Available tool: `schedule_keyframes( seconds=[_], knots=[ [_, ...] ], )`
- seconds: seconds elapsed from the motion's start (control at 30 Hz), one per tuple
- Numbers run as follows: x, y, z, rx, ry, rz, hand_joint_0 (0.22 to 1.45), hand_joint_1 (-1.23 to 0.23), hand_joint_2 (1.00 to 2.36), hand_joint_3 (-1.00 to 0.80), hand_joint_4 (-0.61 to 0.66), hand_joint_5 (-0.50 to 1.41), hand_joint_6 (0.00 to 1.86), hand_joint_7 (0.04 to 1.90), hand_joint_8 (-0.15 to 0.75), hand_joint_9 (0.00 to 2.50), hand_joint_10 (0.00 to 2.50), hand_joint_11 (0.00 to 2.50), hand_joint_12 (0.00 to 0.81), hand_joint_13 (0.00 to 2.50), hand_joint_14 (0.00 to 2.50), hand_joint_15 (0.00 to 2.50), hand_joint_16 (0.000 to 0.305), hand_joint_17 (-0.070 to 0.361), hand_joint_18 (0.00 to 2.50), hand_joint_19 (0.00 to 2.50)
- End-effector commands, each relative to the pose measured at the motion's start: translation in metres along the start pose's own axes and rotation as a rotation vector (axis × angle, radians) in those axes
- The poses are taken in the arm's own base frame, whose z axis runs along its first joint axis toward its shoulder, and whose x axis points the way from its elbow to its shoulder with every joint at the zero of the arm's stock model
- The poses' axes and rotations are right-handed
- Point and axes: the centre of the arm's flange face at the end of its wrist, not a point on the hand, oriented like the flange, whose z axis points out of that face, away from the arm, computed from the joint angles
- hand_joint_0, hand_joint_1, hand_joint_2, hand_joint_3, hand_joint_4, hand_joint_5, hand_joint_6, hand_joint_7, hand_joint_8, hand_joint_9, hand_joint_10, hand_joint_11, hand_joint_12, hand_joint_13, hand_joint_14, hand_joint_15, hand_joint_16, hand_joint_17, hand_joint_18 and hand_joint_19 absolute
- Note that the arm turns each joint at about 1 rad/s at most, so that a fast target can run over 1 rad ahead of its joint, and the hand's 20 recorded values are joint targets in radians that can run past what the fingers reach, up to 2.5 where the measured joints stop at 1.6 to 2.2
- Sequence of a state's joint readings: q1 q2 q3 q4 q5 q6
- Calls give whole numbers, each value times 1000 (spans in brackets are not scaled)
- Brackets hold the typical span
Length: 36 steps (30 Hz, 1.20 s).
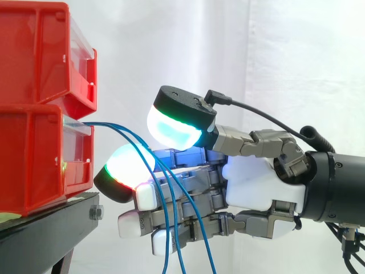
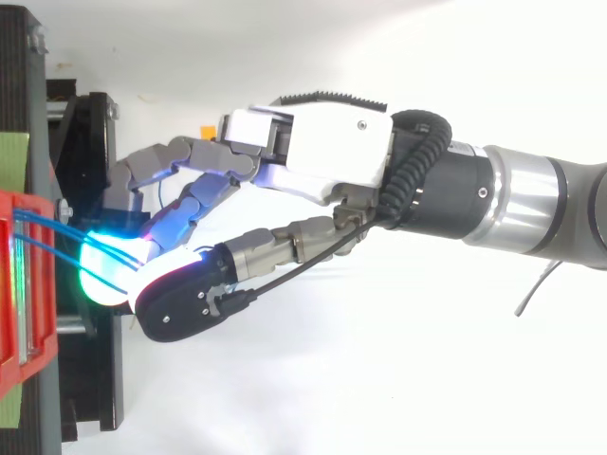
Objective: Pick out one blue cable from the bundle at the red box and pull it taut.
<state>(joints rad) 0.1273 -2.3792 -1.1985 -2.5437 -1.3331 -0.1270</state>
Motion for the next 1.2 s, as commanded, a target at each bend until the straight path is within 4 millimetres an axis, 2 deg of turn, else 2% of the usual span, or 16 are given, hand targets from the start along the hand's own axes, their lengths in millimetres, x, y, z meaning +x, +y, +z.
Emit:
schedule_keyframes(
  seconds=[0.0, 0.57, 0.67, 0.87, 1.17],
  knots=[
    [1, 4, 3, -7, 1, 2, 612, -633, 1017, -303, 174, -188, 810, 990, 303, 888, 18, 571, 341, 825, 13, 342, 46, 103, 739, 674],
    [1, 6, 4, -3, 26, 7, 590, -666, 1027, -84, 91, -187, 892, 1011, 316, 1031, 23, 756, 348, 936, 15, 397, 47, 105, 845, 692],
    [0, 6, 4, 2, 27, 5, 595, -672, 1025, -109, 108, -186, 891, 1007, 320, 1040, 23, 756, 352, 952, 15, 402, 46, 104, 852, 691],
    [-2, 4, 2, 18, 41, 10, 592, -681, 1017, -309, 154, -167, 884, 1080, 332, 1131, 25, 782, 350, 973, 15, 403, 46, 104, 884, 688],
    [-3, 2, 0, 32, 47, 33, 593, -651, 1007, -423, 162, -154, 879, 1107, 331, 1184, 26, 808, 348, 990, 14, 398, 46, 103, 899, 685]
  ],
)
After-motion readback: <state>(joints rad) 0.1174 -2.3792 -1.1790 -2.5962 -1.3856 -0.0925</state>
